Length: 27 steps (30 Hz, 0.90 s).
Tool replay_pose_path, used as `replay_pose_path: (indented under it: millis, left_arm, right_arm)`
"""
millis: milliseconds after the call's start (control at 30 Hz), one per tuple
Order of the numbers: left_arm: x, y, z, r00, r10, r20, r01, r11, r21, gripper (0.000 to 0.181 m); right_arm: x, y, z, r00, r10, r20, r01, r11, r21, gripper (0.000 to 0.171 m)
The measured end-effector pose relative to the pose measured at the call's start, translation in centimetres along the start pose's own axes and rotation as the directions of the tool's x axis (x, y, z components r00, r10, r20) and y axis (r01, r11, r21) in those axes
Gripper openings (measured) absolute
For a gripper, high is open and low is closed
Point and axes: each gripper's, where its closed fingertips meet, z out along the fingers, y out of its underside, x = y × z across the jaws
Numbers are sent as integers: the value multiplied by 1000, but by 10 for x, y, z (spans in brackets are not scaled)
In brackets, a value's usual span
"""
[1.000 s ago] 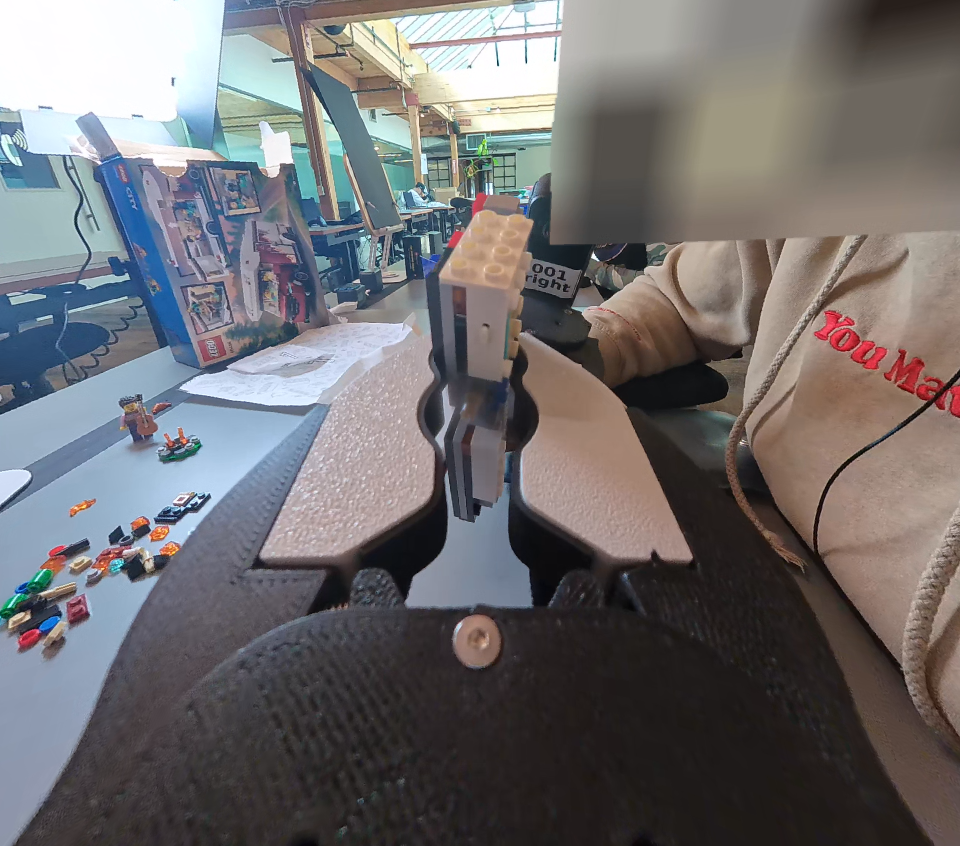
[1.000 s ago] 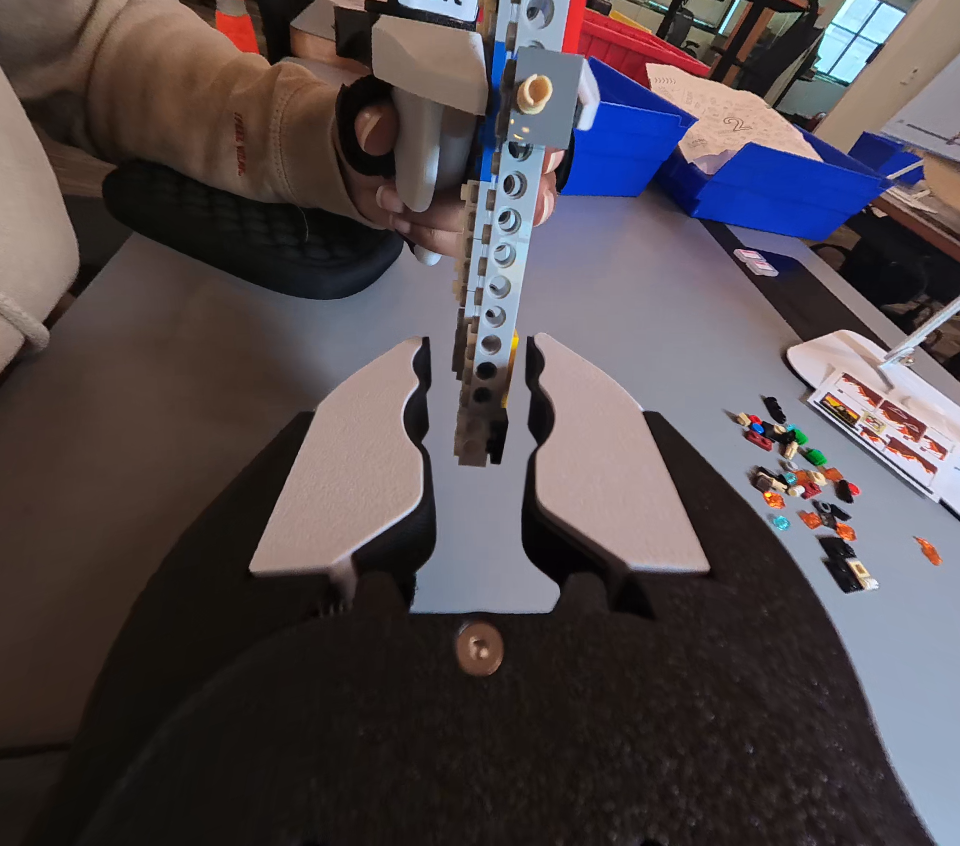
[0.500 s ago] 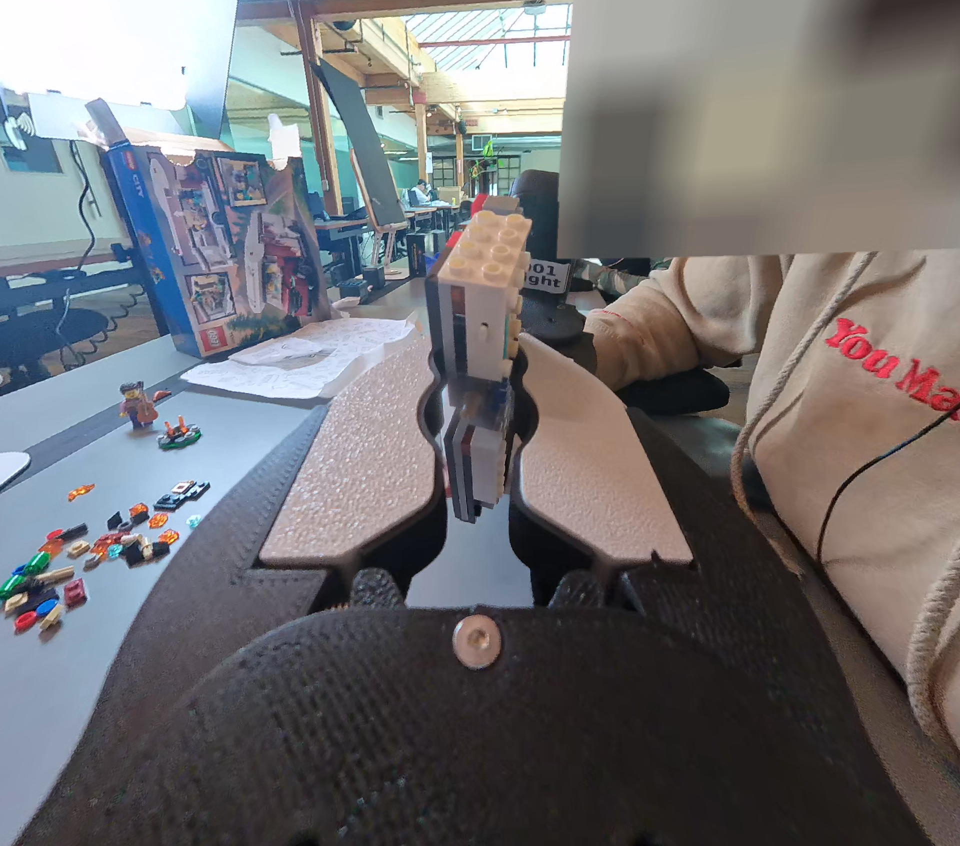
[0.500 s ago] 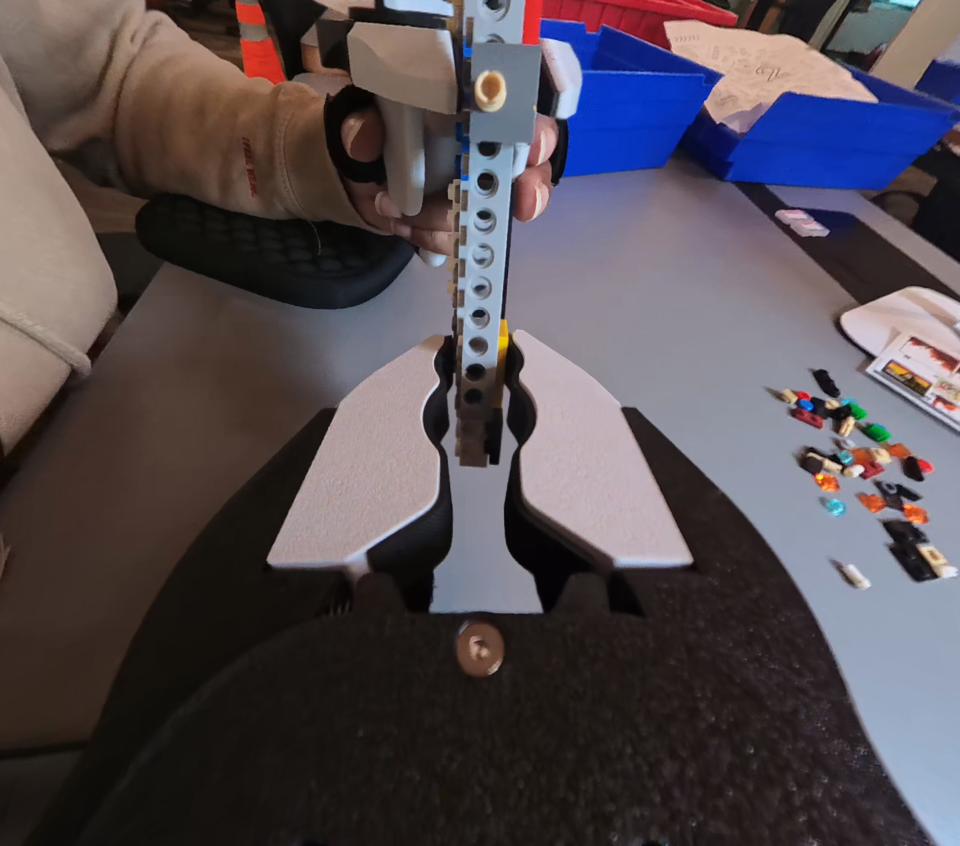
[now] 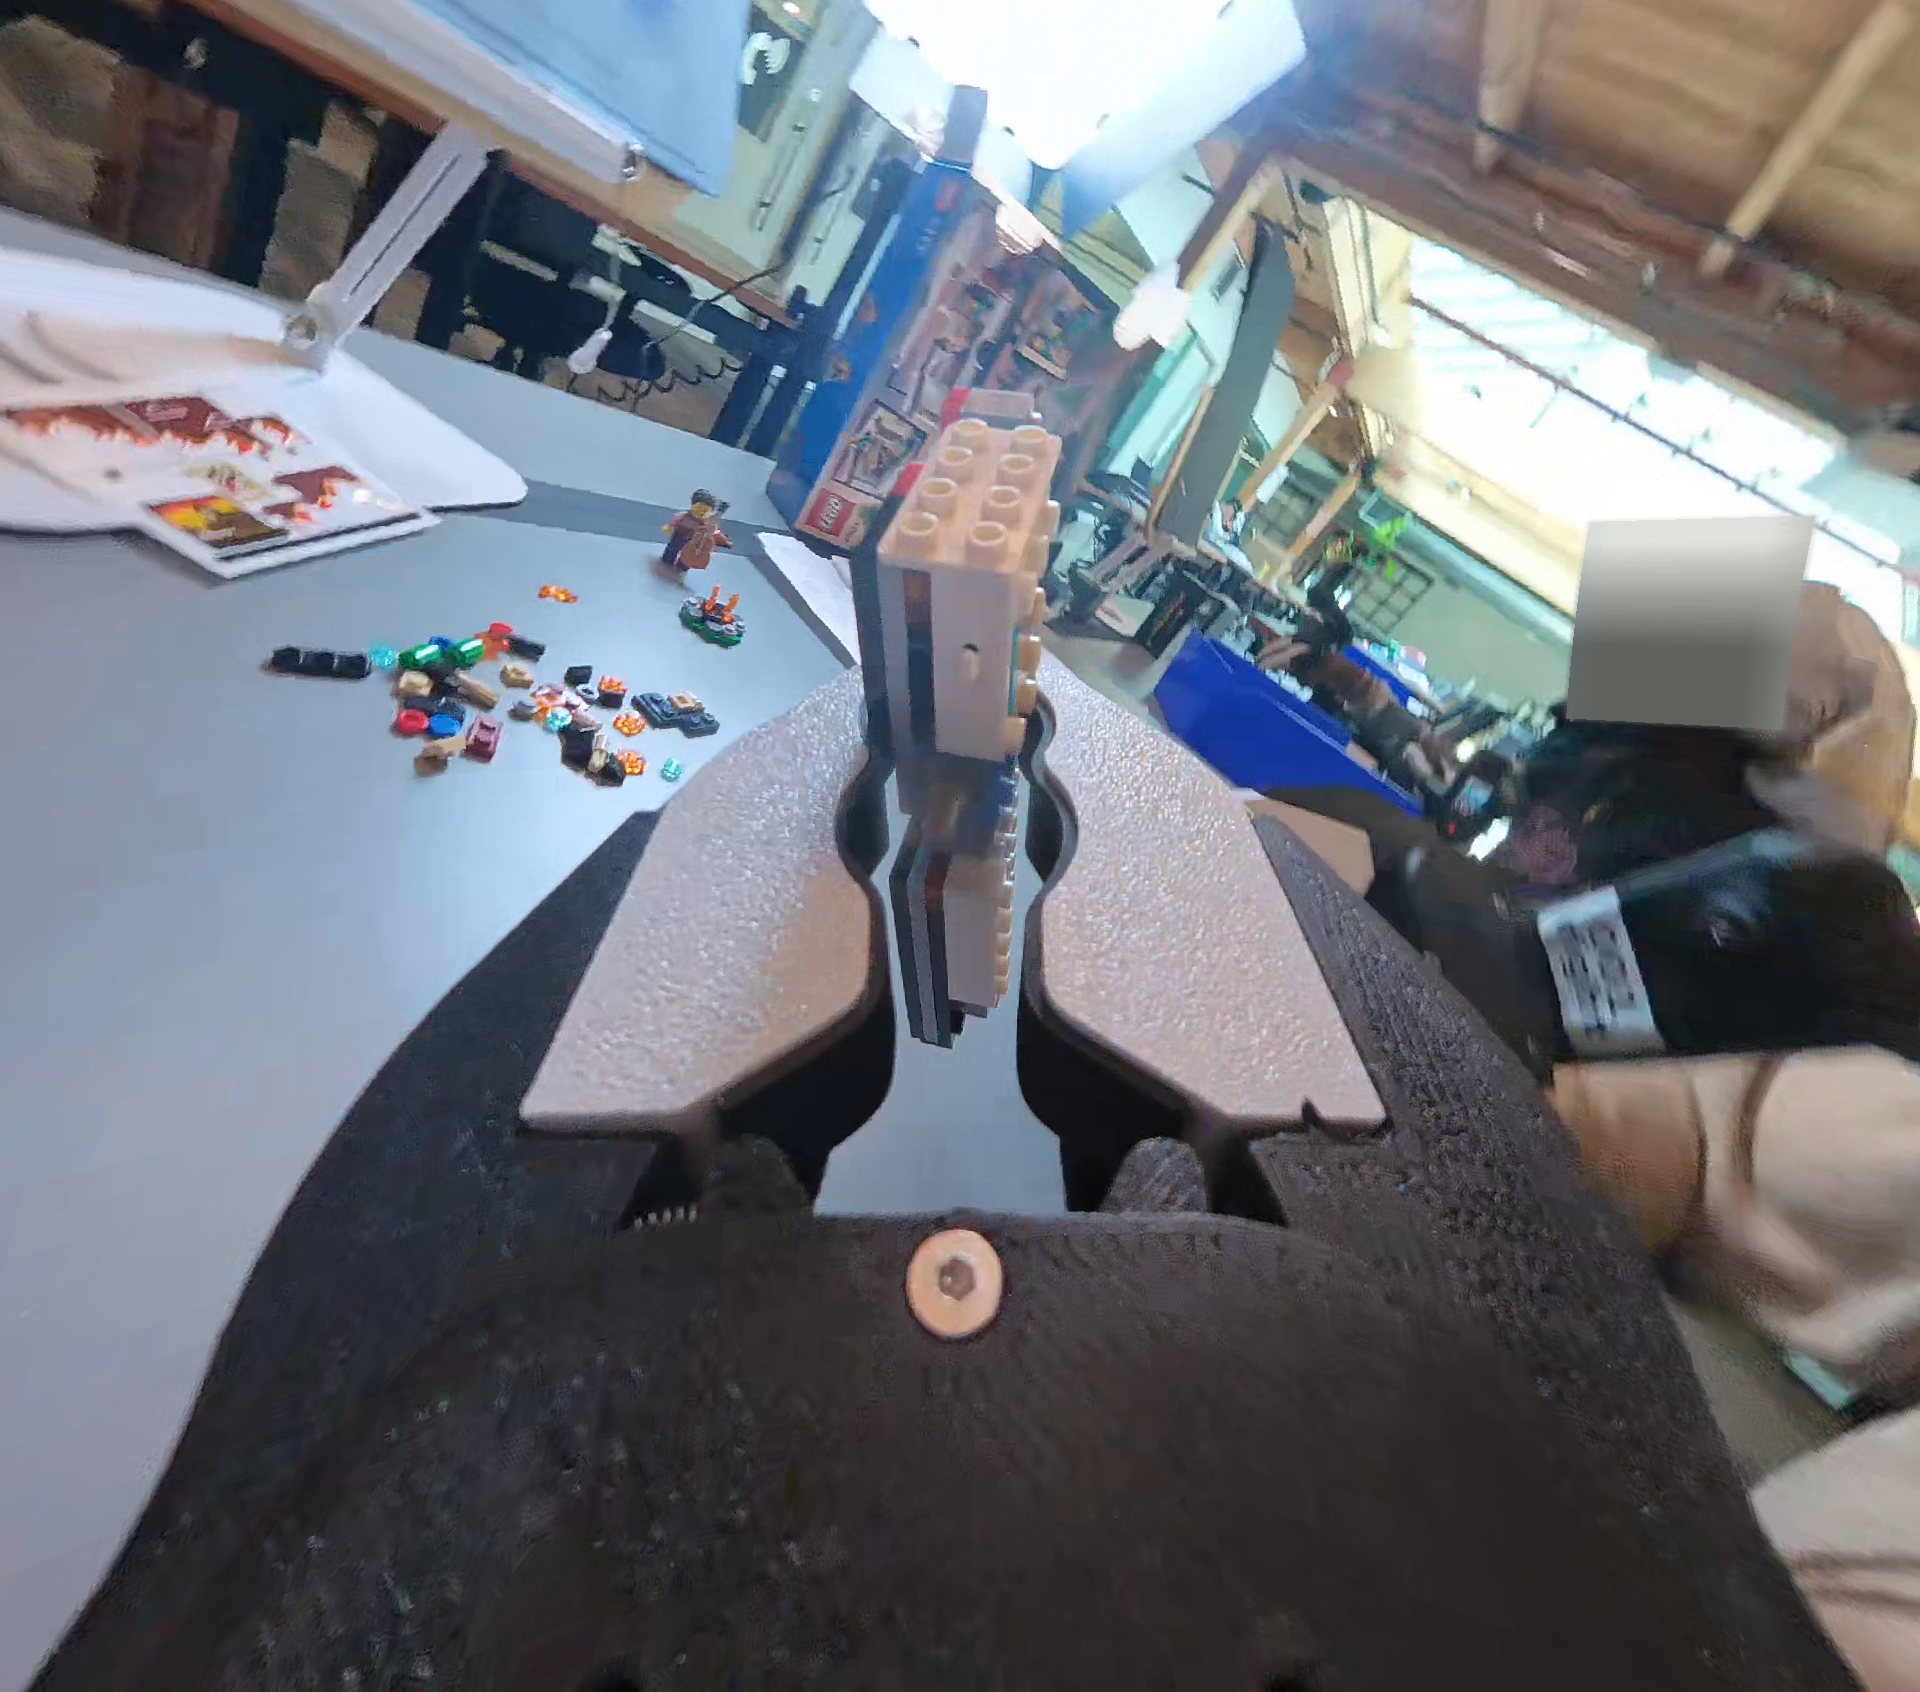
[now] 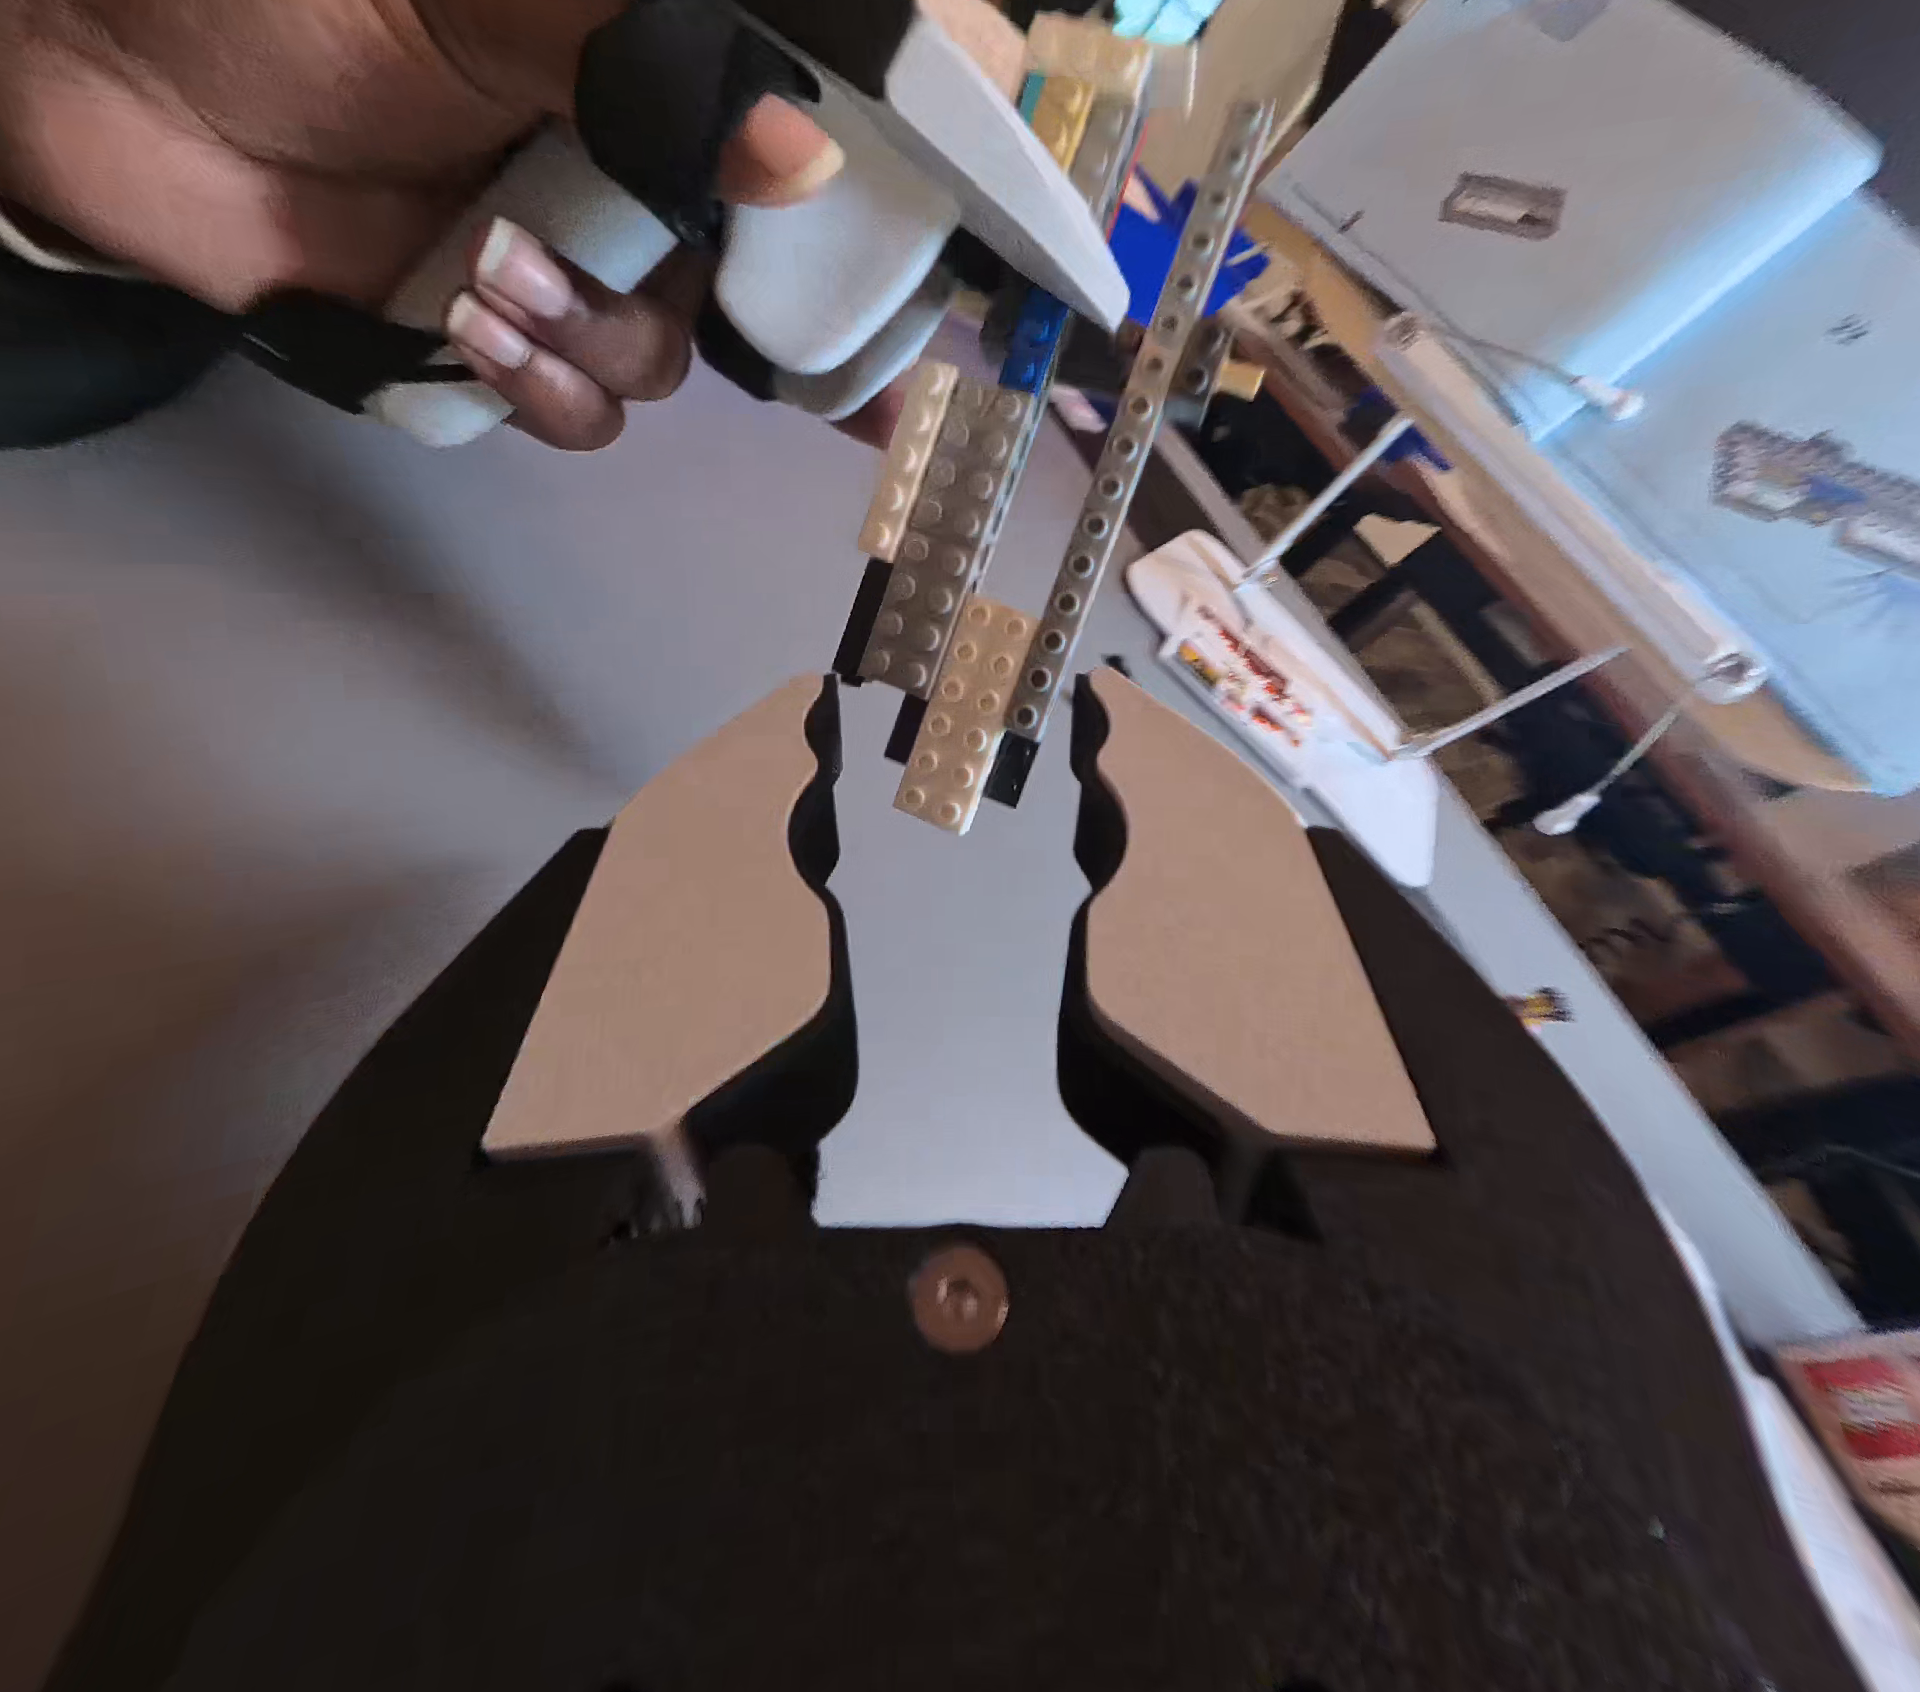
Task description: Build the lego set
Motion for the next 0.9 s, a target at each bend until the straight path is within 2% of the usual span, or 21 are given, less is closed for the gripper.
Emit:
replay_pose_path:
  millis: [67, 167, 300, 367, 433, 567, 667, 767, 800, 900]
  left_arm:
    - [-13, -1, 4, 991, -115, 66, 114, 993, 29, 23]
    - [-23, -2, 10, 960, -260, 107, 253, 964, 78, 23]
    - [-24, -8, 19, 947, -281, 156, 265, 957, 120, 23]
    - [-25, -10, 21, 937, -306, 171, 283, 948, 143, 23]
    - [-25, -8, 22, 928, -327, 180, 302, 941, 154, 23]
    - [-24, 0, 23, 910, -375, 177, 351, 924, 152, 23]
    - [-19, 6, 27, 890, -428, 158, 409, 901, 143, 23]
    - [-11, 12, 31, 866, -483, 133, 468, 875, 126, 23]
    - [-8, 12, 32, 856, -502, 123, 489, 864, 125, 23]
    - [1, 9, 34, 852, -520, 66, 511, 852, 114, 28]
  right_arm:
    - [1, -10, -1, 992, -105, -67, 106, 994, 15, 40]
    - [-15, -13, 1, 987, -155, -37, 155, 988, -10, 35]
    - [-22, -4, 8, 999, -32, 10, 32, 996, -80, 31]
    - [-12, -1, 10, 999, 21, -24, -23, 994, -109, 29]
    - [3, 2, 9, 996, 8, -89, -19, 992, -121, 28]
    - [21, 4, 8, 973, -140, -182, 119, 985, -122, 44]
    - [21, 5, 15, 901, -376, -216, 343, 923, -178, 53]
    - [26, 8, 19, 776, -578, -252, 524, 813, -253, 43]
    - [29, 8, 19, 752, -606, -260, 547, 794, -265, 36]
    - [41, 4, 12, 736, -606, -301, 550, 795, -254, 30]
